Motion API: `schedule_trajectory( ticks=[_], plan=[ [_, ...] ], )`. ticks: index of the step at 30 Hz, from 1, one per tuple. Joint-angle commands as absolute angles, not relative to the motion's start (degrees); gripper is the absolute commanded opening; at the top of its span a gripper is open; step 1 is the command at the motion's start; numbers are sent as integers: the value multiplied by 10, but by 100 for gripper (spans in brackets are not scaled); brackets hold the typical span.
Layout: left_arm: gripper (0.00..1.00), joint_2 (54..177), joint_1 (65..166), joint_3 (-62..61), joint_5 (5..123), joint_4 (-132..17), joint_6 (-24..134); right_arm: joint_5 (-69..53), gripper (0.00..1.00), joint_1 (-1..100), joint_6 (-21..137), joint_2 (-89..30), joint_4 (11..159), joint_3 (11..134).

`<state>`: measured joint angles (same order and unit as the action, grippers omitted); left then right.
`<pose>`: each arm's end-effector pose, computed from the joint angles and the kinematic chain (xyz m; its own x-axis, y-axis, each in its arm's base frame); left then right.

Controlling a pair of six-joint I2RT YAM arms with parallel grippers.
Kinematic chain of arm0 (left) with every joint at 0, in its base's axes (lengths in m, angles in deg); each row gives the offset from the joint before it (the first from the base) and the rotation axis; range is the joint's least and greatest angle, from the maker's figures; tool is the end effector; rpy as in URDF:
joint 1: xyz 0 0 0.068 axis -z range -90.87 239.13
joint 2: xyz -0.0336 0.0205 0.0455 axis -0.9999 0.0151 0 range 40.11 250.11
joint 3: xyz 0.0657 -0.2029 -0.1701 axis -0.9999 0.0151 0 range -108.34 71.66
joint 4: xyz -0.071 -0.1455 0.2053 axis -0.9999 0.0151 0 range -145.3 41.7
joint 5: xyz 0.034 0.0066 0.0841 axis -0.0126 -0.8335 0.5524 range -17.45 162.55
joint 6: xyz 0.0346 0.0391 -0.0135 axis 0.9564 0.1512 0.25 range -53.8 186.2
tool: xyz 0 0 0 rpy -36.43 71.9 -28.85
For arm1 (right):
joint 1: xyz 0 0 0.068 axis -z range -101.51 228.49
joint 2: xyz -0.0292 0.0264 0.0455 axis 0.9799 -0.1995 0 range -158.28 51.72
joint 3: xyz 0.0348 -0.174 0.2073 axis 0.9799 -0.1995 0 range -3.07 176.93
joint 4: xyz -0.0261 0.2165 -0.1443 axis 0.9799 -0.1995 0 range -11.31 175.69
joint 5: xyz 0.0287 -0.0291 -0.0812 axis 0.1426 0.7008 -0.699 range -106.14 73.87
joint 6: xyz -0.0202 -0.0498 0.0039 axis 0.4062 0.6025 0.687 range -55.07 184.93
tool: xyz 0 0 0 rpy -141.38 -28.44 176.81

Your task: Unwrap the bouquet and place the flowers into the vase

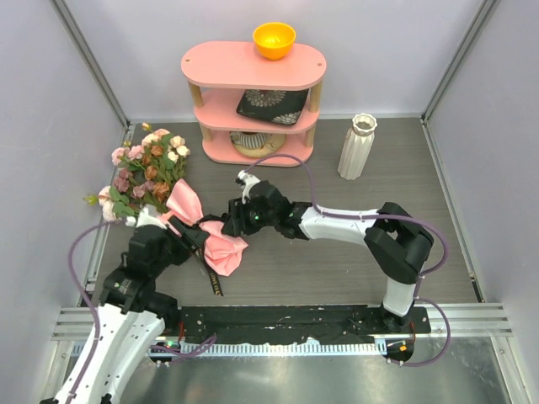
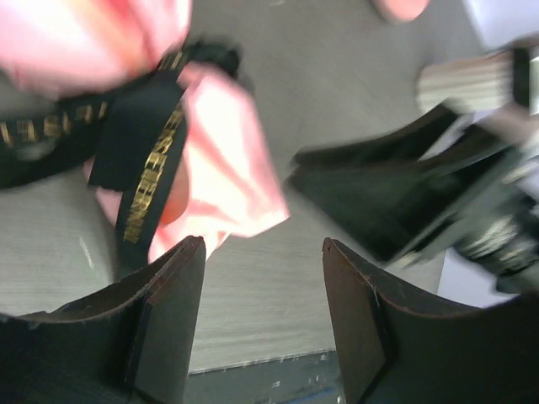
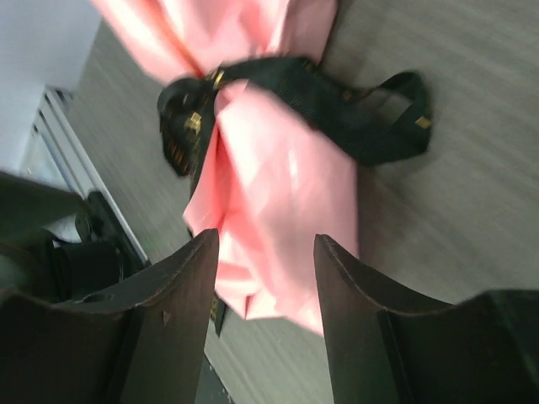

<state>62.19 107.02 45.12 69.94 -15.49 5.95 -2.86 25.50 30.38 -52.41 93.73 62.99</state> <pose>0.0988 -0.0336 0.2282 -0.5703 -0.7273 -0.3818 -0.3082 0.6203 -0.7213 0.2394 0.3310 0.2113 -0.7567 -0.0870 -0.6479 -0.5679 0.5784 0.5855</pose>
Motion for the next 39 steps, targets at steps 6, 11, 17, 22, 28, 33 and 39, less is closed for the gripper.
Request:
schedule_trajectory(
  ticks=[6,11,17,22,28,33,39],
  plan=[
    [64,794,1069,251,909,-78,221,-116,57,158,373,-423,950,581],
    [60,870,1069,248,871,-105,250,-148,60,87,349,-432,977,551],
    [60,877,1070,270,881,-136,258,-169,63,56,264,-495,1022,540],
    [60,867,1070,282,881,-146,263,-151,55,48,209,-537,1044,543],
    [60,843,1069,288,878,-145,257,-202,52,43,198,-574,991,583],
    [60,831,1069,293,882,-151,254,-331,53,8,190,-599,868,649],
    [60,832,1070,291,885,-150,254,-446,65,-44,179,-662,688,783]
  ],
)
